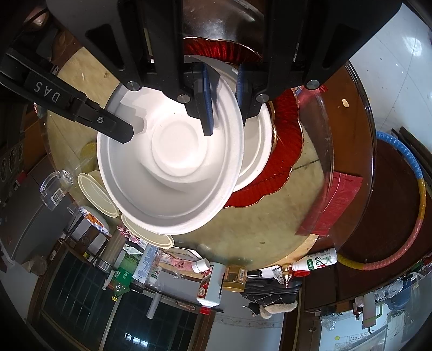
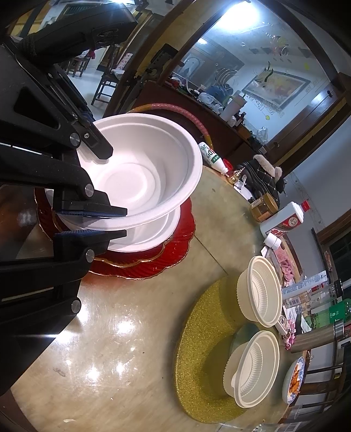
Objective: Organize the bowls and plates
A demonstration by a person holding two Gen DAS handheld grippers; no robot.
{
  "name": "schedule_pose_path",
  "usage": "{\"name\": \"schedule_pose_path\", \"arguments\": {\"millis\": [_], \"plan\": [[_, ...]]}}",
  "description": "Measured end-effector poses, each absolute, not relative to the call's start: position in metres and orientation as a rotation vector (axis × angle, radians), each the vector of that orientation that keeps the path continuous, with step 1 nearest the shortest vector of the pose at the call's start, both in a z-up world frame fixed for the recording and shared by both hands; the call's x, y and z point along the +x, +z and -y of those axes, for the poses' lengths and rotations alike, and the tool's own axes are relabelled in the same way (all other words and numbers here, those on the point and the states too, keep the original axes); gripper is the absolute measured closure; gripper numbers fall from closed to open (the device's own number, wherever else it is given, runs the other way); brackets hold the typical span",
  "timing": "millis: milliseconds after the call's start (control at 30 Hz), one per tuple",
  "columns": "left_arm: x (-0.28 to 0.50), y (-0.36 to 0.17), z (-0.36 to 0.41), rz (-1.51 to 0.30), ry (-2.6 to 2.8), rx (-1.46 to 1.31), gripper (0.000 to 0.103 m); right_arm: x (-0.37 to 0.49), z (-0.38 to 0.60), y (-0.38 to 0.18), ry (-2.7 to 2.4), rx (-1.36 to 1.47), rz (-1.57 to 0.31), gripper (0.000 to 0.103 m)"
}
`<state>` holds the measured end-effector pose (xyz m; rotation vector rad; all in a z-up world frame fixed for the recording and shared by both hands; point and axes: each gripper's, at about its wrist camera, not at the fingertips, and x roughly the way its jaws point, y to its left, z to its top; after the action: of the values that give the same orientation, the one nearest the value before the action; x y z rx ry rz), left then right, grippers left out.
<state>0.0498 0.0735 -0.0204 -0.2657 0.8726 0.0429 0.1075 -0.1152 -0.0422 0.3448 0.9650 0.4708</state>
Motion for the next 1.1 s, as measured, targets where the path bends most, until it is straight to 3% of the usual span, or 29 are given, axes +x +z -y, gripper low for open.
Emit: {"name": "schedule_pose_path", "arguments": {"millis": [1100], "plan": [[0.0533,-0.017,-0.0701,-0.863,0.03,-0.254,0.09,0.1088,0.1201,-0.0394,0.463,0.35,-0.948,0.095]]}}
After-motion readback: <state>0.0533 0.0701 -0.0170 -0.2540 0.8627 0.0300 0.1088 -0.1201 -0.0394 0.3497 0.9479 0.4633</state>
